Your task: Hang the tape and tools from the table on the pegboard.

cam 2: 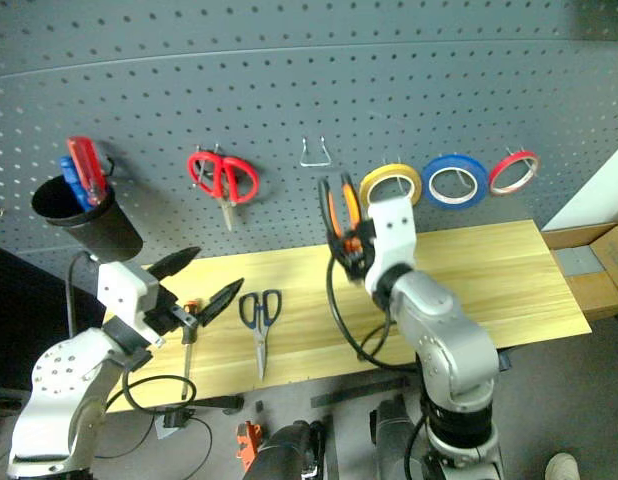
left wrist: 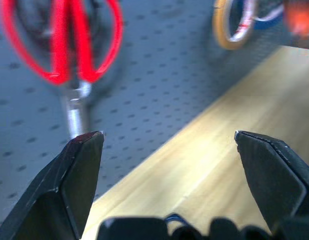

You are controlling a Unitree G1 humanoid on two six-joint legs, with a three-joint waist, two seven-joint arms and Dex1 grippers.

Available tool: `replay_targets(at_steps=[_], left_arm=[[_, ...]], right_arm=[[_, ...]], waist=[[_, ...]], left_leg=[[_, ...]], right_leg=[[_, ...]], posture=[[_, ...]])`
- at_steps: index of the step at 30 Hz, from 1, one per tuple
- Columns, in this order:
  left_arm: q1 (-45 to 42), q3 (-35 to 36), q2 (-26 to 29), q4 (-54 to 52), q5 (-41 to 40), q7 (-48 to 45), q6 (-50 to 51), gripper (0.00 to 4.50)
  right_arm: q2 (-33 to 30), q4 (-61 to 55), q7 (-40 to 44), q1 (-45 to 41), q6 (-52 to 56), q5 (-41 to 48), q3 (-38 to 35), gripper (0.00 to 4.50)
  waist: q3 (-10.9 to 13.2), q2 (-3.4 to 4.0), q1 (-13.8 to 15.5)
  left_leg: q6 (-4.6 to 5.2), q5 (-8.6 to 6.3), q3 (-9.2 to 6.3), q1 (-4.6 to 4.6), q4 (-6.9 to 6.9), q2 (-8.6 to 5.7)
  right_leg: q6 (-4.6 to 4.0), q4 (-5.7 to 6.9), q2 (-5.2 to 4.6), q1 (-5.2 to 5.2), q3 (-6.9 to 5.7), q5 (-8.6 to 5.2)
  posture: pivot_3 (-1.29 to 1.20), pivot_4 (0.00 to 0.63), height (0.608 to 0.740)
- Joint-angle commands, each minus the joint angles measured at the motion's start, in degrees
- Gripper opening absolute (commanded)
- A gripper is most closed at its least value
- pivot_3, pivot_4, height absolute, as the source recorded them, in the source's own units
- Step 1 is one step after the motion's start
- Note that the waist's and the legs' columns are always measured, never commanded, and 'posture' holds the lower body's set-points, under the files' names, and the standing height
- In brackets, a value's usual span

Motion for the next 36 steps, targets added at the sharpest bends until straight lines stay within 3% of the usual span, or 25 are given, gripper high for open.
replay_targets(at_steps=[1, 10, 21, 28, 36], left_arm=[[-2.4, 1.3, -0.9, -3.2, -1.5, 3.8, 2.5, 4.5], [-5.9, -1.2, -2.4, -7.3, -2.8, 7.3, 7.8, 4.5], [-8.0, -5.3, -3.2, -11.9, -7.7, 7.7, 15.8, 4.5], [-8.7, -6.0, -3.0, -11.7, -7.3, 7.2, 15.8, 4.5], [-9.3, -6.1, -2.8, -10.3, -7.0, 6.3, 15.1, 4.5]], right_arm=[[0.0, 7.1, 0.1, -5.9, -11.6, -2.6, 1.8, 2.35], [4.1, 26.9, -1.5, -21.1, -28.3, -4.4, 0.7, 2.35], [3.5, 53.0, -1.5, -35.1, -48.4, -6.3, -1.6, 2.35], [2.3, 64.5, -2.3, -34.5, -58.3, -9.6, -0.5, 2.35], [2.0, 63.6, -2.1, -28.3, -59.5, -13.0, 0.9, 2.35]], waist=[[0.0, -0.01, -0.1], [0.0, -0.01, -0.6], [0.0, -0.01, -0.5], [0.0, -0.01, -0.2], [0.0, -0.01, 0.1]], left_leg=[[-0.01, 0.0, 0.02, 0.01, 0.0, 0.01], [-0.05, 0.02, 0.58, 0.02, -0.12, 0.4], [-0.07, 0.03, 0.63, 0.04, 0.0, 0.57], [-0.08, 0.04, 0.68, 0.04, 0.45, 0.63], [-0.22, 0.18, 0.72, 0.0, 0.6, 0.72]], right_leg=[[-0.03, 0.0, 0.0, 0.0, -0.03, 0.02], [-0.22, -0.02, 0.0, -0.25, -0.35, 0.18], [-0.48, -0.03, -0.14, -0.24, -0.99, 0.38], [-0.58, 0.02, -0.11, -0.14, -1.06, 0.65], [-0.64, 0.03, -0.04, -0.2, -1.09, 1.01]], posture=[[-0.14, 0.24, 0.74], [-0.13, 0.235, 0.74], [-0.11, 0.234, 0.74], [-0.1, 0.232, 0.74], [-0.11, 0.237, 0.74]])
